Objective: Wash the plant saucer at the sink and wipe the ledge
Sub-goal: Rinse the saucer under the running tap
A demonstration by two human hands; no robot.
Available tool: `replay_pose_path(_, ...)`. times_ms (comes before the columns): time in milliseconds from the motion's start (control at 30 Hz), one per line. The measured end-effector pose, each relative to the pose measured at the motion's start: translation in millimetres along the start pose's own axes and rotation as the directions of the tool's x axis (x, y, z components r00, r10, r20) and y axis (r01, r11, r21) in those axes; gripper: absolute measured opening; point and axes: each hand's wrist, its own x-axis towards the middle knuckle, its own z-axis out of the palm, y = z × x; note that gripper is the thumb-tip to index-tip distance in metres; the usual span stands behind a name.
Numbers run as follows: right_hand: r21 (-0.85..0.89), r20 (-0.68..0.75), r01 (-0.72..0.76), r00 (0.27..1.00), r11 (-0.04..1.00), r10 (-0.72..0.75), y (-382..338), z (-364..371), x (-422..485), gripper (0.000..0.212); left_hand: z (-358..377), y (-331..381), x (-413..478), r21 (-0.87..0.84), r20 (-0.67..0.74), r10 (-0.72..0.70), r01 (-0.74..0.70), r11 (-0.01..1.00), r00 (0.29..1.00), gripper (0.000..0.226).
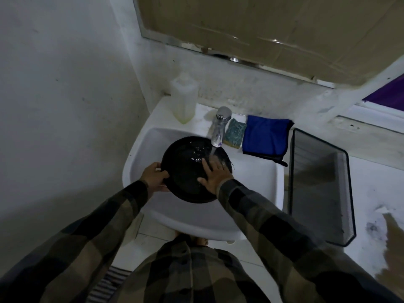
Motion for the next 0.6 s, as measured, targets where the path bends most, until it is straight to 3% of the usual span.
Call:
replay_pose_path(100,0.079,0.141,0.017,0.990,0.997,-0.028,-1.3,12.4,-15.2,0.077,1.8,-2.6,3.2,-0.013,-0.018,-0.016,0.016,1.000,1.000,0.022)
replay_pose_path(167,0.241,0.245,0.025,0.966,0.970,-0.086,-14.1,17.0,-28.7,0.077,8.8,-4.8,3.9,-0.001,-0.056,-0.027,0.027,1.000,0.998,0.023)
replay_pose_path(233,0.398,0.251,0.084,0.948,0.913,-0.197,-33.3,19.0,-38.4,0.074,15.6,-7.0,5.0,0.002,-0.093,-0.058,0.059,0.998,0.994,0.027)
replay_pose_path(367,0.540,-0.049,0.251,0.962,0.804,-0.268,-54.8,19.2,-41.9,0.049,18.5,-7.7,9.5,-0.043,-0.101,-0.075,0.071,0.997,0.992,0.037)
replay_pose_path(600,0.702,-0.403,0.292,0.915,0.650,0.025,-40.3,0.6,-43.9,0.033,36.7,22.1,2.6,-0.175,-0.055,0.032,-0.041,0.984,0.998,0.054)
